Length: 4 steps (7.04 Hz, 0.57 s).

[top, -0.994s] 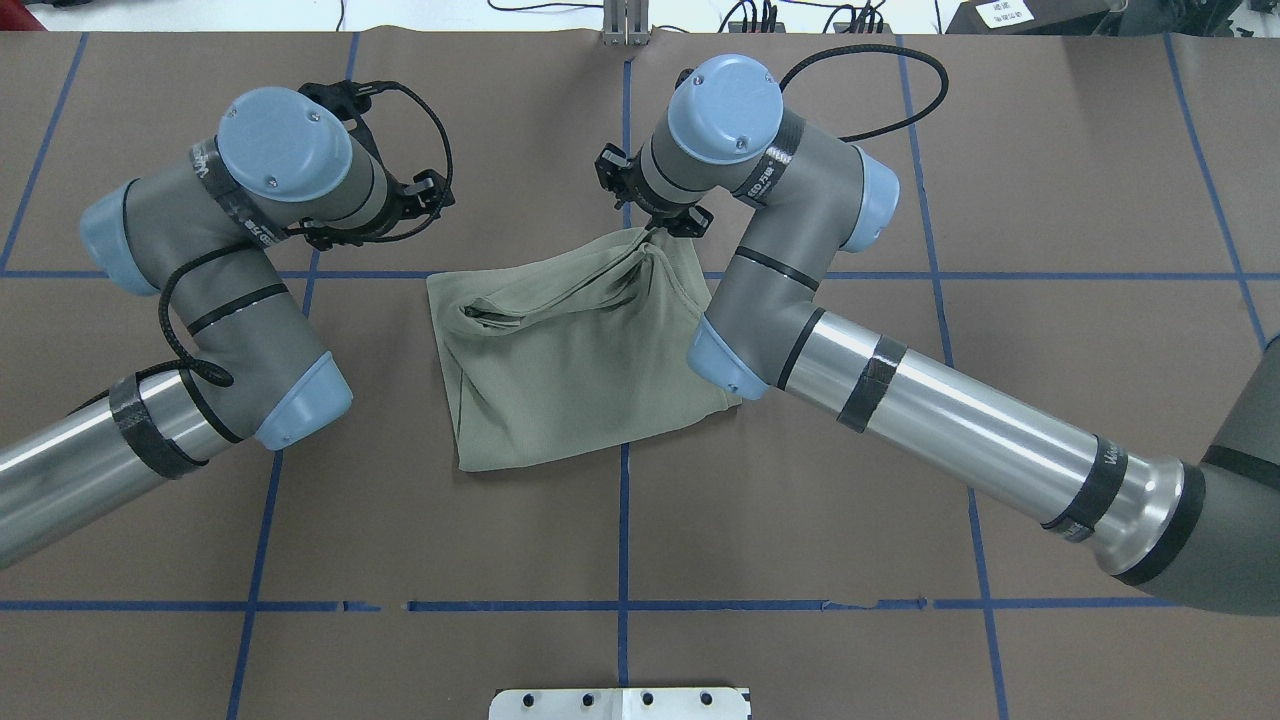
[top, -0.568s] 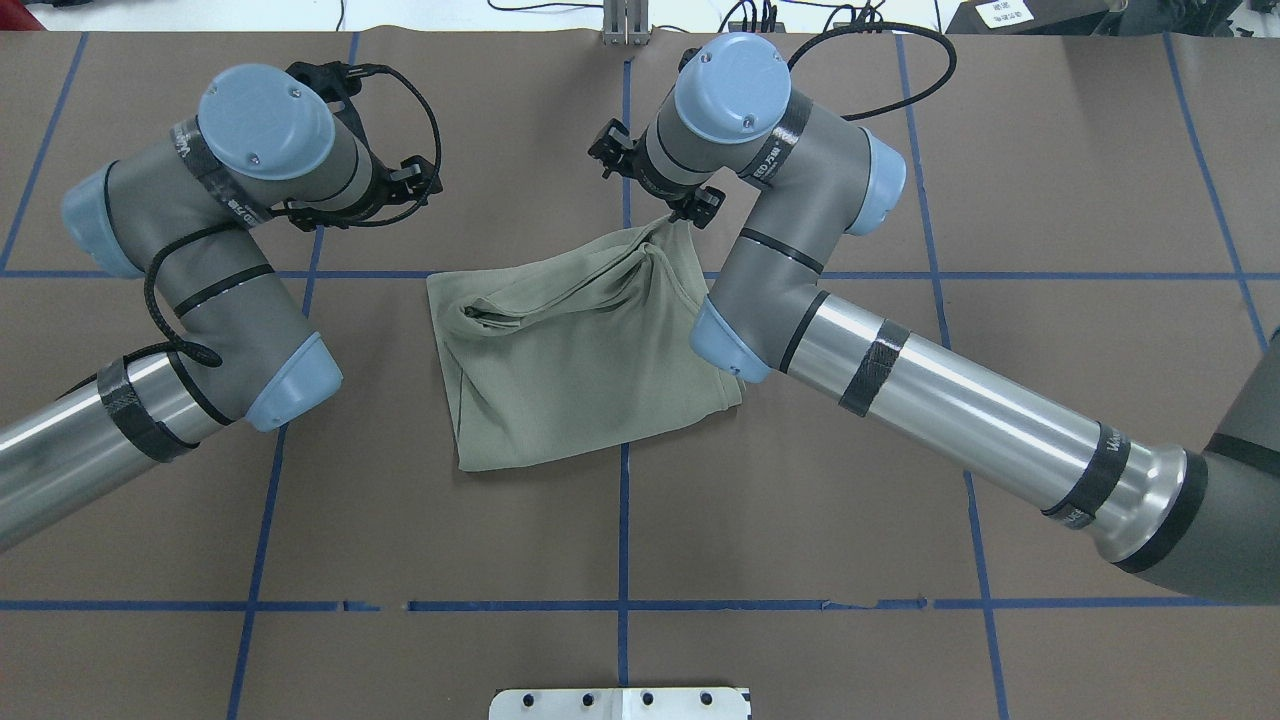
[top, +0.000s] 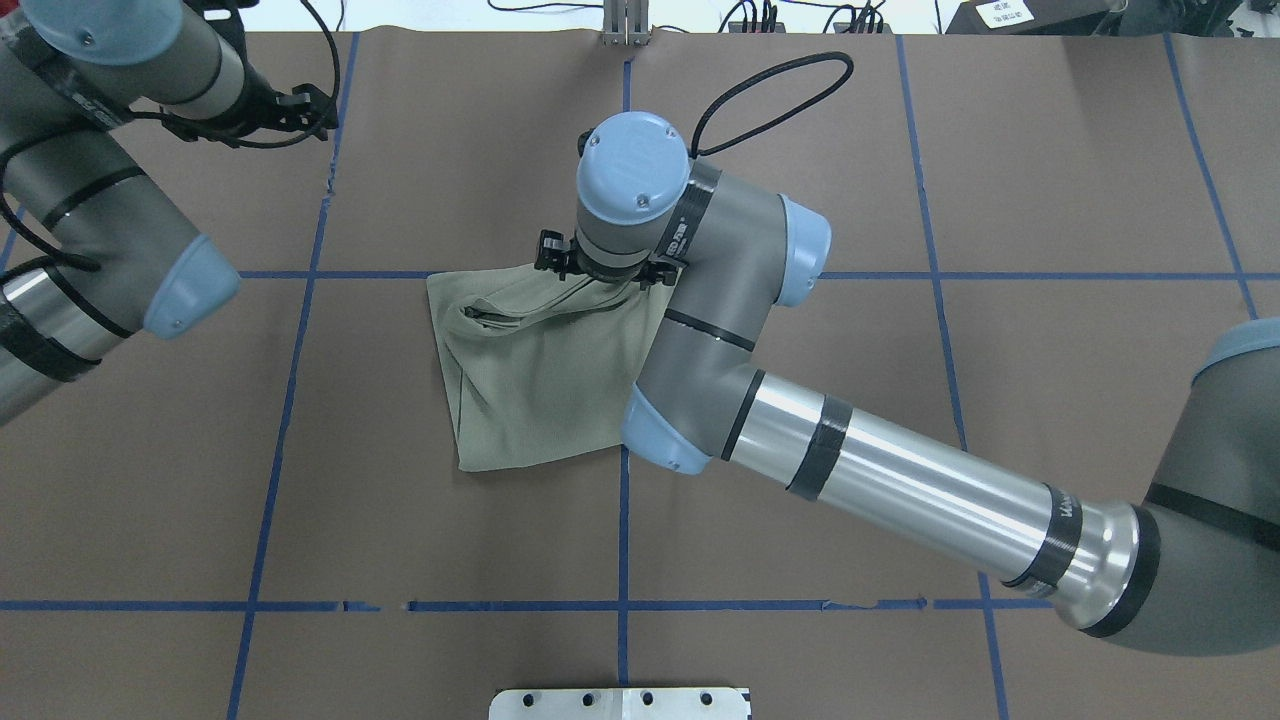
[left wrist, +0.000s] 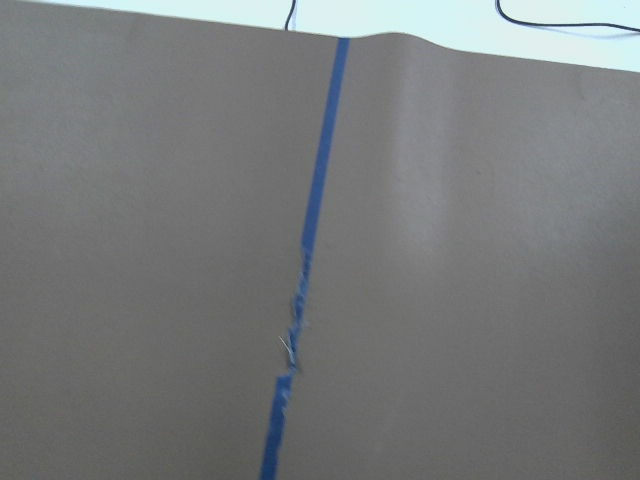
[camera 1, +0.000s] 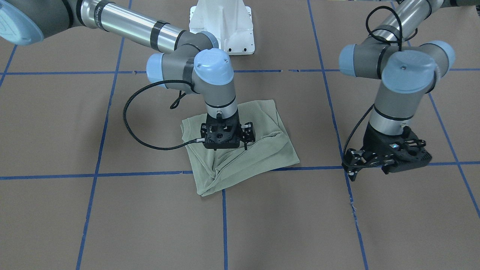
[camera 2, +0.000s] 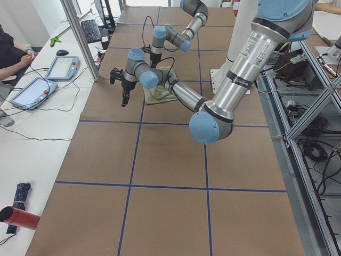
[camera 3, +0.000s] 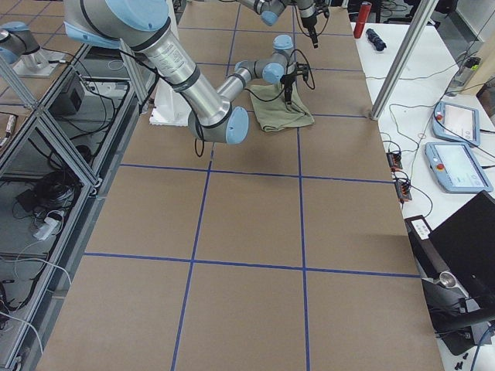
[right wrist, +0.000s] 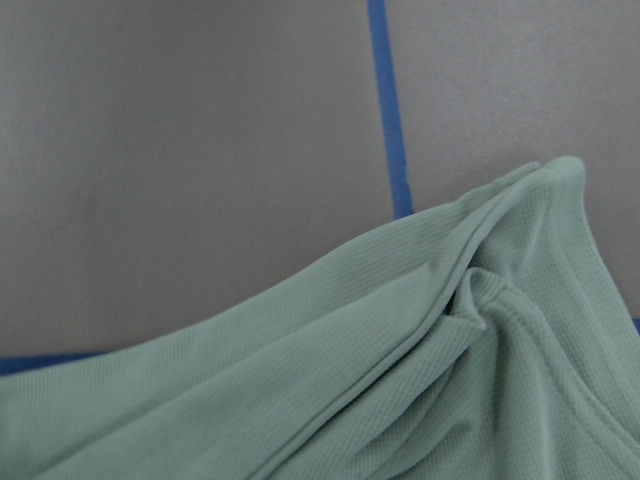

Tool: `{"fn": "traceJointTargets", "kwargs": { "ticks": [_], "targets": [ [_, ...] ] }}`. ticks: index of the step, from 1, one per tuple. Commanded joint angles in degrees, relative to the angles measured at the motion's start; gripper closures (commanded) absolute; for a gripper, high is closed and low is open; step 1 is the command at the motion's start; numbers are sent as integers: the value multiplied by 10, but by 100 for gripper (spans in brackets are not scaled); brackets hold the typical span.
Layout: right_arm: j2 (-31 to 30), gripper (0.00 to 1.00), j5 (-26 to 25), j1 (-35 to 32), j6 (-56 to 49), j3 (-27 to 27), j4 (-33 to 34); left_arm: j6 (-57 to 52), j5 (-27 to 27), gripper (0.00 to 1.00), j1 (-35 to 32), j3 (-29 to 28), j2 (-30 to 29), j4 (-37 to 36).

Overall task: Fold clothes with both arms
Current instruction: 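Press the folded shirt with the right gripper while the left arm withdraws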

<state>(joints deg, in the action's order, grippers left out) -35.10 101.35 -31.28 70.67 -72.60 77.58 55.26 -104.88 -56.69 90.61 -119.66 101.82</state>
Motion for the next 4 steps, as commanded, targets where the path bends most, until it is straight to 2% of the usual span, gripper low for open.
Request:
{"fn": "traceJointTargets", "kwargs": {
  "ticks": [1,3,4],
  "targets": [
    [7,0,-35,37,-84,4,17,-44,-19,0,-33,0,11,0],
    [28,0,-48,39,-100,46,14,-43,-23,0,-33,0,12,0],
    [52,0,-60,39,-107,92,-17,-43,-23,0,-34,1,14,0]
  ]
}}
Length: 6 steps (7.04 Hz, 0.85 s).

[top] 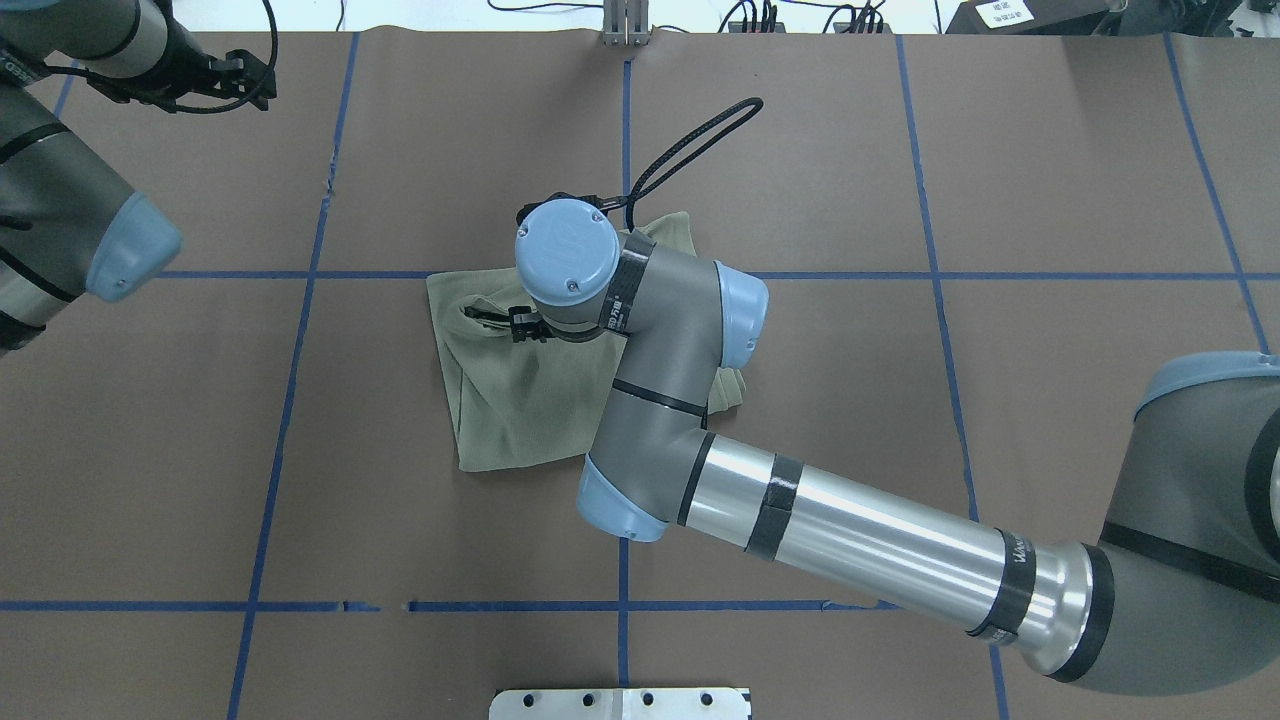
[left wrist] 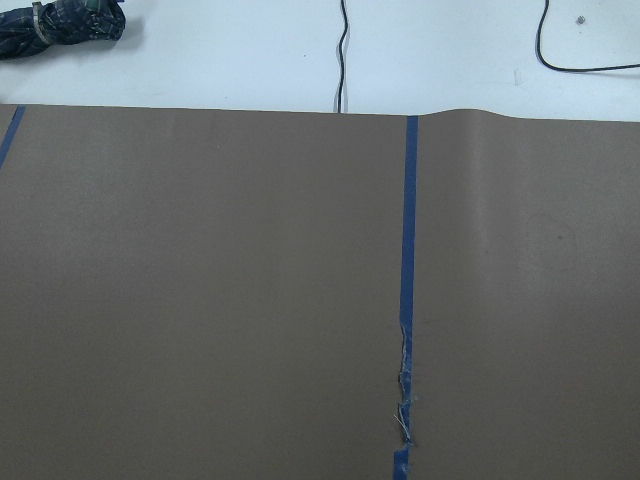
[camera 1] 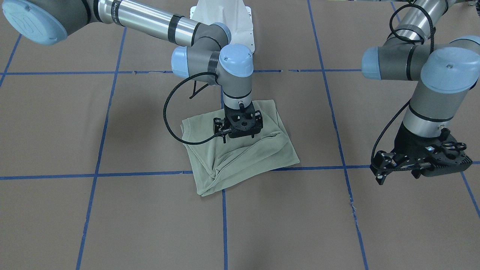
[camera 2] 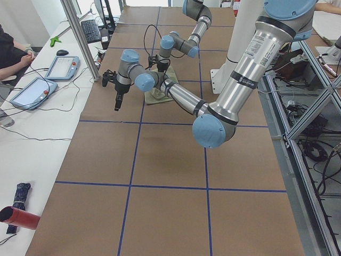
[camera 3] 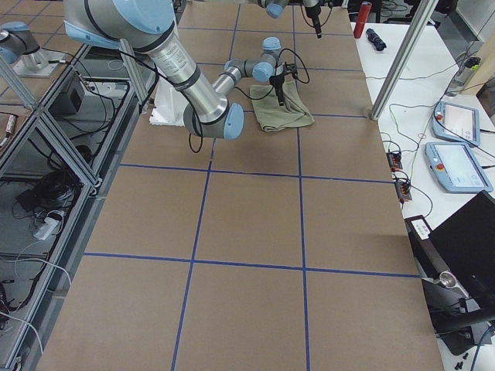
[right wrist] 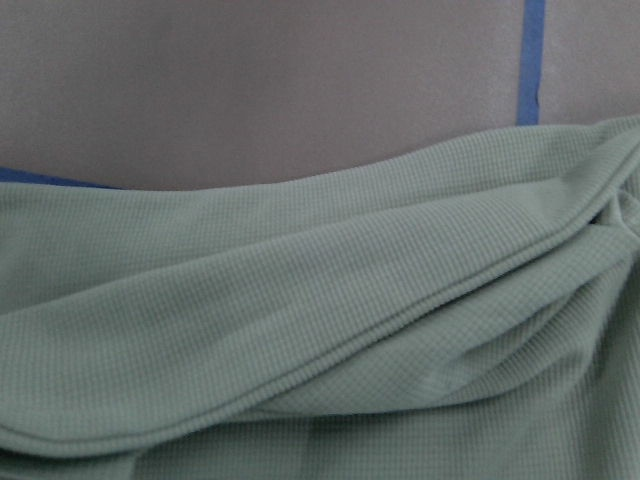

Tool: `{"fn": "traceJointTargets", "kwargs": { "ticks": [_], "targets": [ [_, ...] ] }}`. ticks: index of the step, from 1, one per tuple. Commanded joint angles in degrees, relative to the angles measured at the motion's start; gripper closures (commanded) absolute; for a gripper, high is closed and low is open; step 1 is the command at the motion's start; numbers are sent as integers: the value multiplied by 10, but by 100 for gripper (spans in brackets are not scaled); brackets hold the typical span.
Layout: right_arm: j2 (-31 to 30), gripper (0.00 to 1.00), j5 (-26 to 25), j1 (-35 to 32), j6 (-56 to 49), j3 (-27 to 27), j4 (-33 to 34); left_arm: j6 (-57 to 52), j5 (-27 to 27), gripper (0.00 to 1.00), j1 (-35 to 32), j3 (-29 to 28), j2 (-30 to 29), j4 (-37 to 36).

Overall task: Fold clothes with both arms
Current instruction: 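Press the folded shirt with the right gripper while the left arm withdraws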

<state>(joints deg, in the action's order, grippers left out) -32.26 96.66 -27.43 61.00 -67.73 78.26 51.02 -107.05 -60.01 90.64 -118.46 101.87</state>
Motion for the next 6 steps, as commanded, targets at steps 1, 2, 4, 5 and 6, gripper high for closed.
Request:
{"fn": "traceJointTargets", "kwargs": {
  "ticks": [1,2,4,5,6],
  "targets": [
    [46,0,-14,-1,-12,88,-49,0,-2,0,-1,1,3,0],
    [56,0,-19,-2,-19,120,-70,0,-2,0,-4,1,3,0],
    [106,0,-29,-22,-26,187,-108,0,-3,0,-6,1,3,-1],
    [120,0,-52,-26,-26,233,-168,0,-8,0,-7,1,4,-2],
    [127,0,-65,-26,-26,253,-199,0,-10,0,-7,3,9,-2]
  ]
}}
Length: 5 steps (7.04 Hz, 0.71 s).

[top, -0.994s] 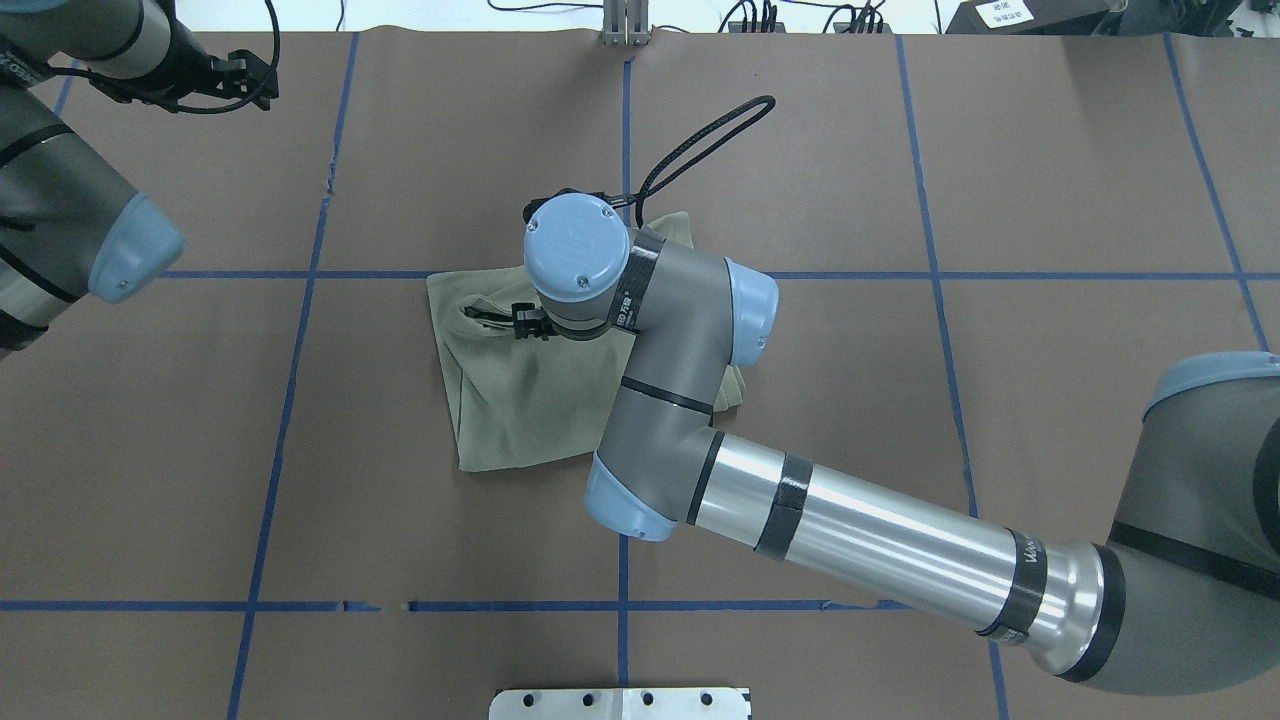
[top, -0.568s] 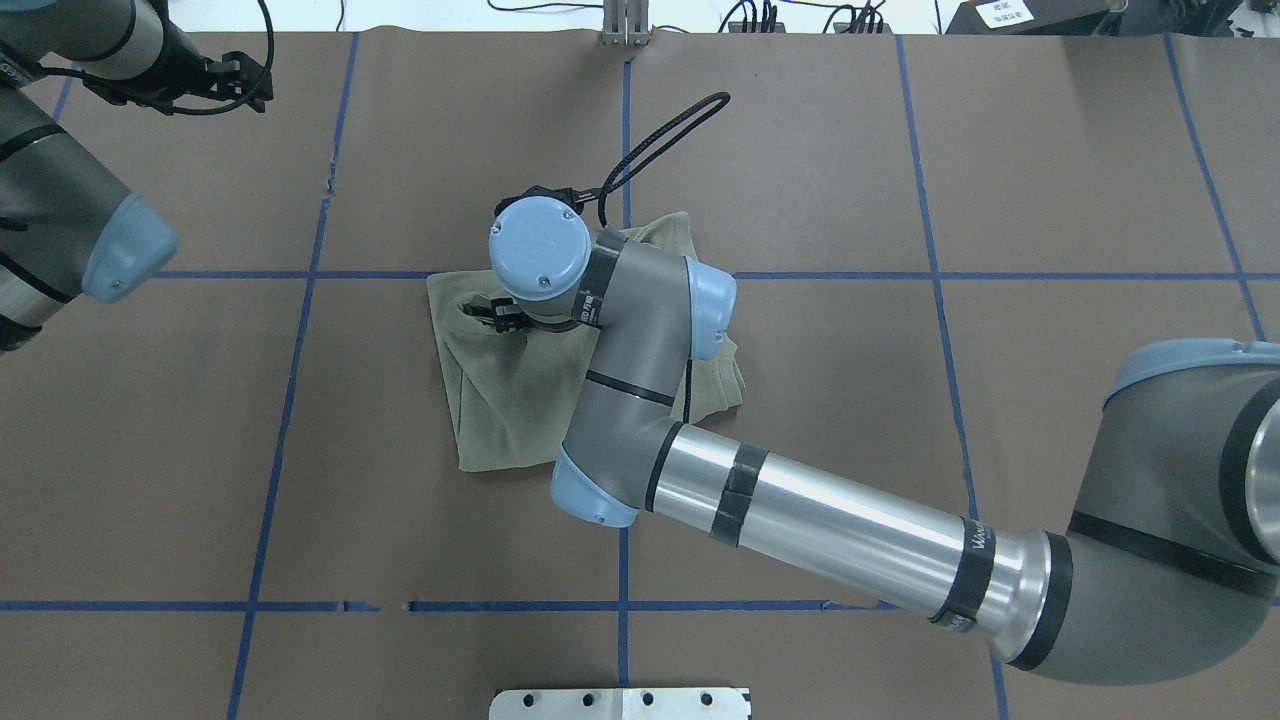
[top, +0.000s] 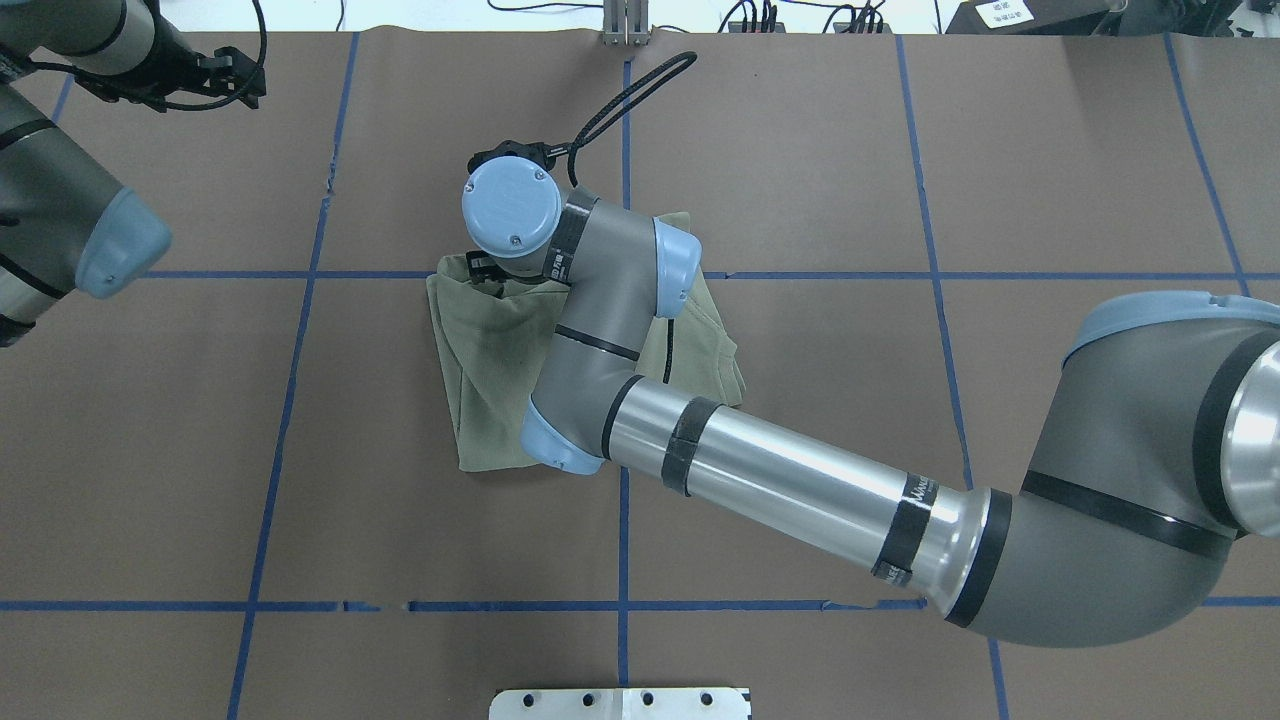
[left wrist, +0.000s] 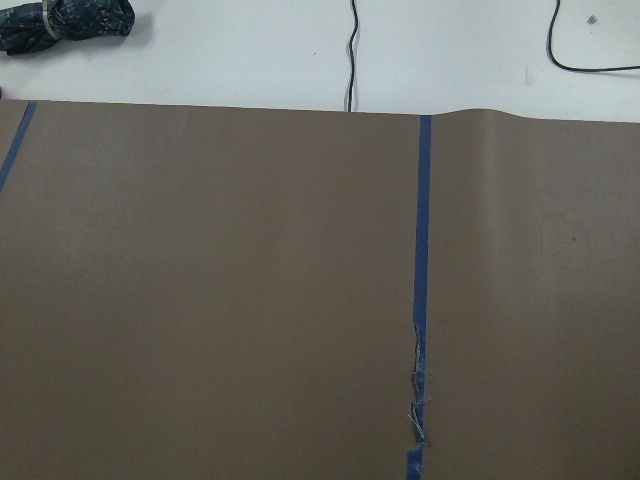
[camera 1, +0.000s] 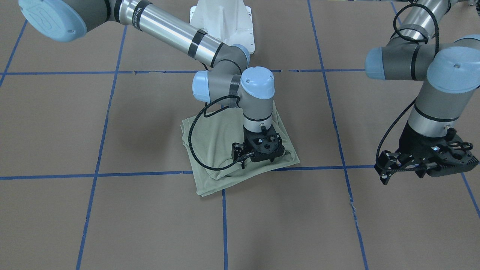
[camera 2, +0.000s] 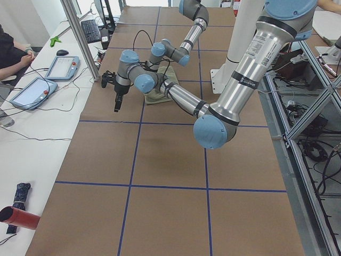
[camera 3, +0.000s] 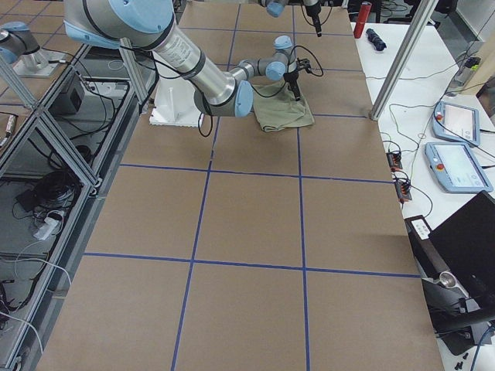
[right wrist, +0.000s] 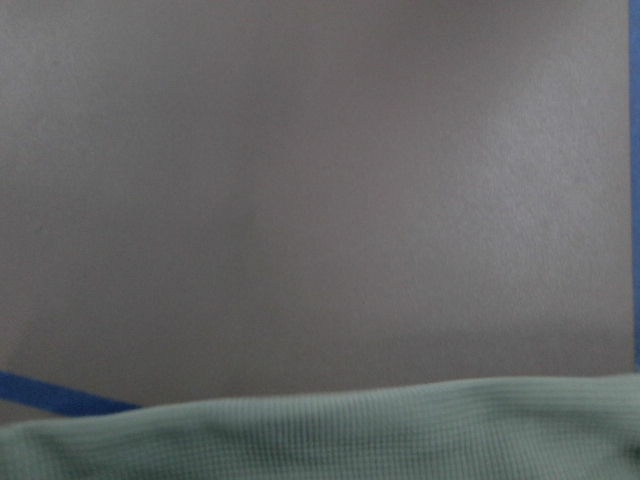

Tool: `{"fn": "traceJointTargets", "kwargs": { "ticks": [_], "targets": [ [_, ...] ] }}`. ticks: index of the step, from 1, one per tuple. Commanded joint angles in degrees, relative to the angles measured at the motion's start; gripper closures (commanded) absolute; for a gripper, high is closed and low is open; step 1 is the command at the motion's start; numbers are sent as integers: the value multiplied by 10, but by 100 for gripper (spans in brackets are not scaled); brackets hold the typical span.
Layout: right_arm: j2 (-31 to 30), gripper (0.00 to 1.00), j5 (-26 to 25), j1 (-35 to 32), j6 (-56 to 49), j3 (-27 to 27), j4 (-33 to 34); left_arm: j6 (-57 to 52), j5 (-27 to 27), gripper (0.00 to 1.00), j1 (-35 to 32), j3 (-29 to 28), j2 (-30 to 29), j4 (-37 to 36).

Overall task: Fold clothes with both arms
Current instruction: 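Press the folded shirt with the right gripper while the left arm withdraws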

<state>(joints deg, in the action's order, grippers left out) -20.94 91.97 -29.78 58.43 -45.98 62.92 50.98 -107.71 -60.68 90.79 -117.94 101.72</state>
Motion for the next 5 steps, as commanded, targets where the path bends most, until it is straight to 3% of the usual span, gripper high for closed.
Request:
{"fn": "traceJointTargets", "kwargs": {
  "ticks": [1,4,5],
  "targets": [
    [19,0,-19,-5,-1,37,-47,0,-3,0,-1,3,4,1],
    [21,0,16,-38,-13,27,-38,-2,-6,0,-8,0,7,14],
    [-4,0,65,-63,-29,-48,58,-36,-34,0,-13,4,36,55]
  ]
}}
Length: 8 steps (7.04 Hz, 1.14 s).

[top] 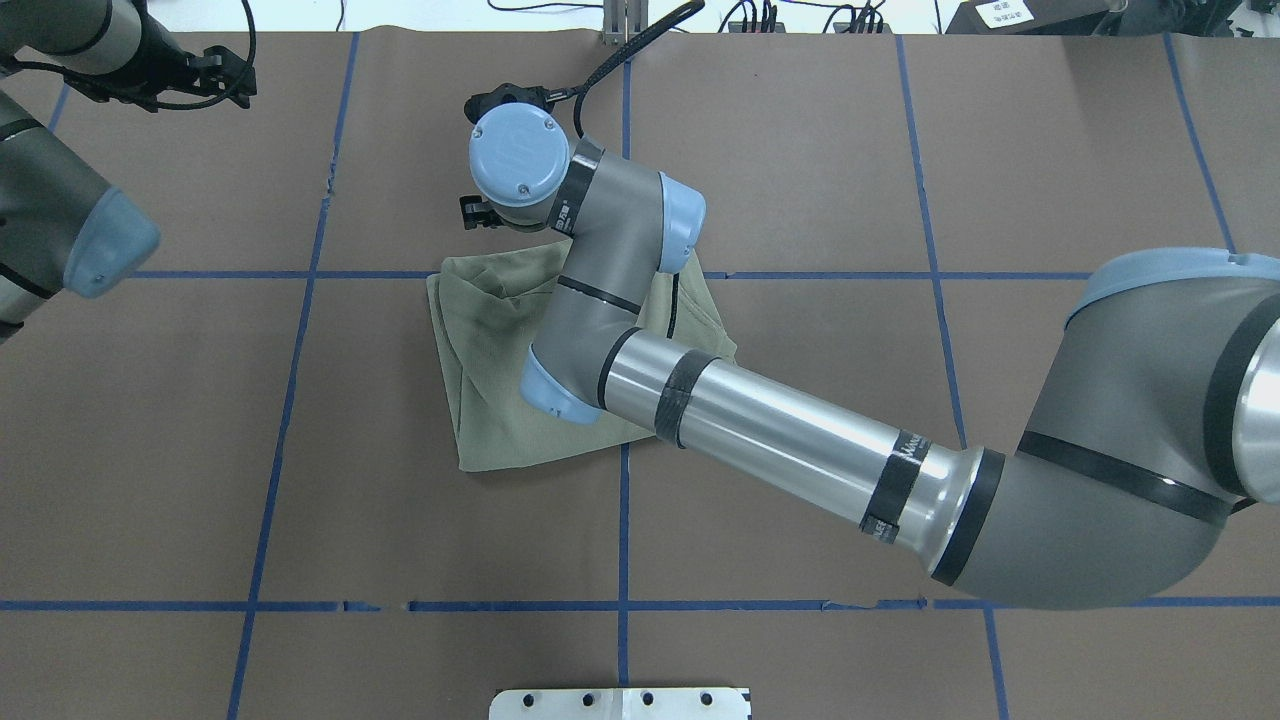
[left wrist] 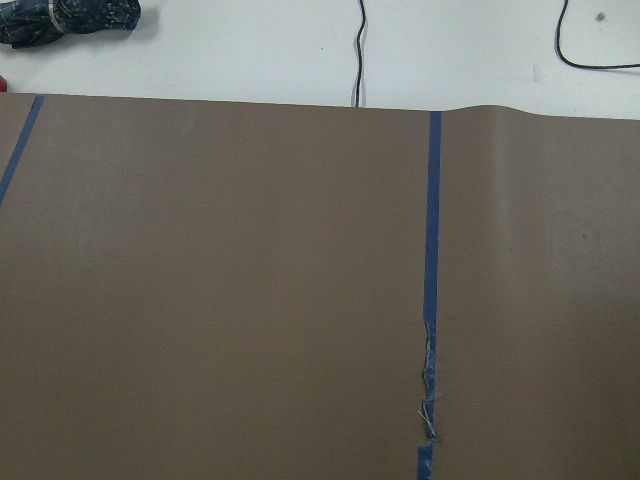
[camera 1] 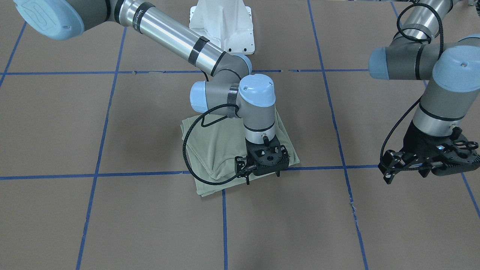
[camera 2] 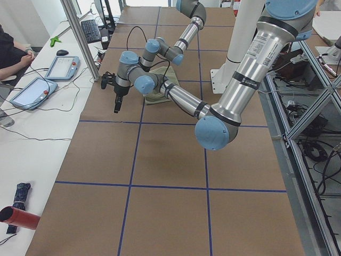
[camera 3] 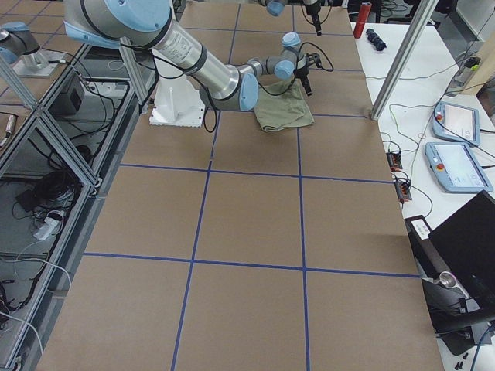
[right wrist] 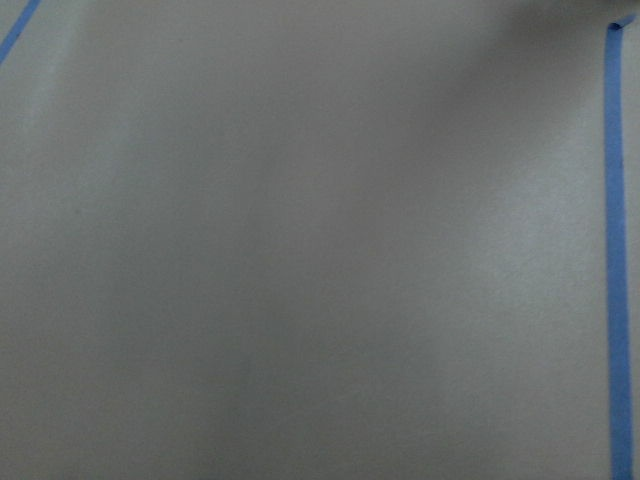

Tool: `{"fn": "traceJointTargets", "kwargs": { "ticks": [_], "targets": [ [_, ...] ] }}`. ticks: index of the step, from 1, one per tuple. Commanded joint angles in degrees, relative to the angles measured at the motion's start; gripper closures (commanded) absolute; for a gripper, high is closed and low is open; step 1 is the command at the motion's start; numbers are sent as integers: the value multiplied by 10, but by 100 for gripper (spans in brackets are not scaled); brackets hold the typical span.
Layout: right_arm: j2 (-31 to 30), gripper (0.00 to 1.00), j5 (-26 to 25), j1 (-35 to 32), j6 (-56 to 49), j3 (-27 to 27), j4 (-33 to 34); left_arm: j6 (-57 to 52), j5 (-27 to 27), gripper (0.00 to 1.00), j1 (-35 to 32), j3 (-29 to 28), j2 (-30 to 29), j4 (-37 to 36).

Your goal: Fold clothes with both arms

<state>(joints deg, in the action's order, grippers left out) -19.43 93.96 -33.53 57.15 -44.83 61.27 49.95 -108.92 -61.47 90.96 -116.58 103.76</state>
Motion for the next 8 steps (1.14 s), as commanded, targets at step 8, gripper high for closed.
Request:
{"fn": "traceJointTargets", "kwargs": {
  "ticks": [8],
  "targets": [
    [-444,0,298,-385,-506,-545,496,-613,-142,0,-283,-43,111,-35]
  ]
}}
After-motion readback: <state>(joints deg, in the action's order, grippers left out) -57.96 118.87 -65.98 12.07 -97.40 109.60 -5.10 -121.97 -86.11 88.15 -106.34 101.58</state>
